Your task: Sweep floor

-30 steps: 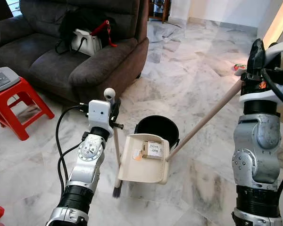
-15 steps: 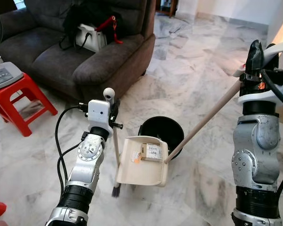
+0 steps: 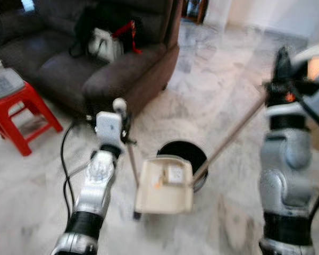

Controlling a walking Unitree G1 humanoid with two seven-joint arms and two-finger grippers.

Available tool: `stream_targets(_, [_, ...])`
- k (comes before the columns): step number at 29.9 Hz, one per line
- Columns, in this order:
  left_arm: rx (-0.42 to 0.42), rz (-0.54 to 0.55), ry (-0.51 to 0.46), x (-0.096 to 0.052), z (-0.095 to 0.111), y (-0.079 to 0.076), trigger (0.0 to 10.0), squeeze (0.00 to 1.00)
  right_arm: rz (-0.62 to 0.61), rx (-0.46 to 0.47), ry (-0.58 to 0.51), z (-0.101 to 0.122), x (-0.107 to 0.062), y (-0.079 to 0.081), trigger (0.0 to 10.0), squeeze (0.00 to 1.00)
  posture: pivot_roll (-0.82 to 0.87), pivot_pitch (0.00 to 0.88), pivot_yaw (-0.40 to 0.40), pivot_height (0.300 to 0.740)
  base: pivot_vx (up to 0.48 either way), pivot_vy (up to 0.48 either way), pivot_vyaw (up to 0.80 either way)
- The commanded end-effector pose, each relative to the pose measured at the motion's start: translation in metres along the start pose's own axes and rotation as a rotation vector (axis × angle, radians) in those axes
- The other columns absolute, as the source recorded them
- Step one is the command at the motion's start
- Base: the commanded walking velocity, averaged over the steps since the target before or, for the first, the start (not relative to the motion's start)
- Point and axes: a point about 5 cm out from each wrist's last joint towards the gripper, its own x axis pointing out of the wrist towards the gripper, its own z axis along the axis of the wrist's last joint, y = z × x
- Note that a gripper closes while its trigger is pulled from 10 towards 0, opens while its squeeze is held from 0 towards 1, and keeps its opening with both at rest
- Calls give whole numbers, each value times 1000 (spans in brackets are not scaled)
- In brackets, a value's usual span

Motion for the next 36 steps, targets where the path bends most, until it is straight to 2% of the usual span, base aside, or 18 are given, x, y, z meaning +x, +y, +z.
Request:
stream_targets(1, [-18,-22,-63,5,13,-9,10000,0,-16,39,-60,14,3,-1,10000,0,95,66,-4,740,281,0,0])
stream_targets(36, [-20,-27,-62,4,14,-9,10000,0,2,55,-59,15,4,2,10000,0,96,69,-4,740,281,0,0])
